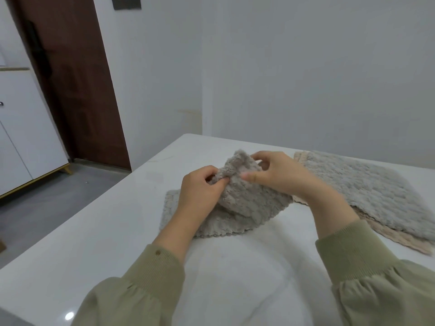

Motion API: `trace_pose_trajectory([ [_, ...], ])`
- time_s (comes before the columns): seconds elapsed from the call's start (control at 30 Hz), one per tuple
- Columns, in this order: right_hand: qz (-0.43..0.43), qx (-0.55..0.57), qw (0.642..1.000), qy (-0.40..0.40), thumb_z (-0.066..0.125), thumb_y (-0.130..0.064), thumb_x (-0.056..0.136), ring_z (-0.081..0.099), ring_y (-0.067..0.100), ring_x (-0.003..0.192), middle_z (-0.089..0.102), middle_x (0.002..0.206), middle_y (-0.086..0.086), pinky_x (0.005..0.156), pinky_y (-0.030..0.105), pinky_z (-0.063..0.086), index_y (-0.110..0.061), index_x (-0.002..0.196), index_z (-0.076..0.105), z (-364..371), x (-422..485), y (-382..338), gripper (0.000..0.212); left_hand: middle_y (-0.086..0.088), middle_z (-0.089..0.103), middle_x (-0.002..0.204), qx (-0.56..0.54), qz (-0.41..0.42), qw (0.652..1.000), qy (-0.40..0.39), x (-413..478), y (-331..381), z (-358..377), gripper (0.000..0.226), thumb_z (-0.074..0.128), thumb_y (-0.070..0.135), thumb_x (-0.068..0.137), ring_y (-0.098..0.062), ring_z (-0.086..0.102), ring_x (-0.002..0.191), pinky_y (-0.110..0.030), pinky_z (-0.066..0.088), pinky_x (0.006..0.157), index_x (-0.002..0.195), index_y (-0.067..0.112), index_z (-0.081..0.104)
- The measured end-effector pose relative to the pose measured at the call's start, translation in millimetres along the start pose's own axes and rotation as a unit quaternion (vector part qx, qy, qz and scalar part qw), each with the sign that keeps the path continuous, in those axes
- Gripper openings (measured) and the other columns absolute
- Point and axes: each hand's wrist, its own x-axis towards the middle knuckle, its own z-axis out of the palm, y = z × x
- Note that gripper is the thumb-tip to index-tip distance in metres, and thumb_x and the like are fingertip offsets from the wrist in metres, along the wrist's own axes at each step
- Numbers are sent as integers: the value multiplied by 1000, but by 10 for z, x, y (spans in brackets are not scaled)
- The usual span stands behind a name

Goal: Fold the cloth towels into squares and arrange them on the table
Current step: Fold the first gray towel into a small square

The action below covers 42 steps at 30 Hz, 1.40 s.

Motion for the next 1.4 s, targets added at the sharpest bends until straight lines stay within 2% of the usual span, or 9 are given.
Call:
trace_pose_trajectory([
  [0.13,124,-100,983,-92,73,-56,70,62,19,97,69,103,0,76,32,47,-13,118,54,-47,2,162,67,-8,54,60,28,13,996,87,6,-33,-13,24,69,20,81,-15,42,56,-30,37,54,65,8,56],
  [0.23,150,141,975,-84,79,-36,72,67,16,85,73,86,2,80,35,53,-10,83,63,42,44,285,32,-13,56,62,37,10,986,160,19,-50,-30,25,68,21,82,-23,44,57,-34,38,53,68,4,56],
  [0.5,117,405,906,-18,56,-8,93,64,23,88,69,97,14,93,37,52,-3,97,63,477,190,291,10,-9,43,56,1,-15,981,192,73,-78,-78,31,67,18,84,-9,31,53,-21,26,49,64,5,48],
  [0.6,97,499,861,-2,46,-9,97,68,20,74,70,89,13,67,28,58,-2,95,61,354,175,244,17,0,46,53,-109,-111,981,114,139,-54,-120,33,68,17,84,-15,42,51,-25,37,52,60,11,46],
  [0.7,93,539,837,-12,45,-14,98,71,20,75,73,84,10,62,30,59,-2,99,61,193,122,171,21,-12,71,86,-356,-209,910,-28,137,41,-175,8,62,12,87,-23,69,76,-35,57,72,91,7,67],
  [0.87,86,537,832,-108,42,-13,98,69,17,60,70,70,8,52,24,56,-3,90,63,-27,16,72,25,-19,62,121,-490,-209,825,-189,153,48,-301,56,68,27,75,-32,59,113,-45,49,95,124,2,56],
  [1.03,90,299,949,41,57,-9,91,53,19,65,58,66,4,56,23,45,-3,75,62,157,163,291,18,-9,66,77,-167,-146,975,20,172,-102,-179,17,70,17,81,-23,61,73,-33,50,70,79,1,65],
  [1.17,68,161,975,134,67,-8,82,28,14,52,38,59,7,49,22,21,6,60,50,336,221,429,30,3,47,57,88,-71,991,69,159,-187,-118,27,72,27,77,-14,41,55,-26,28,53,57,18,57],
  [1.4,81,324,928,162,58,0,89,45,16,32,49,45,10,34,22,36,-5,66,58,506,247,489,23,-5,62,56,-99,-130,985,60,111,-208,2,19,60,11,89,-16,52,45,-24,42,47,80,27,64],
])
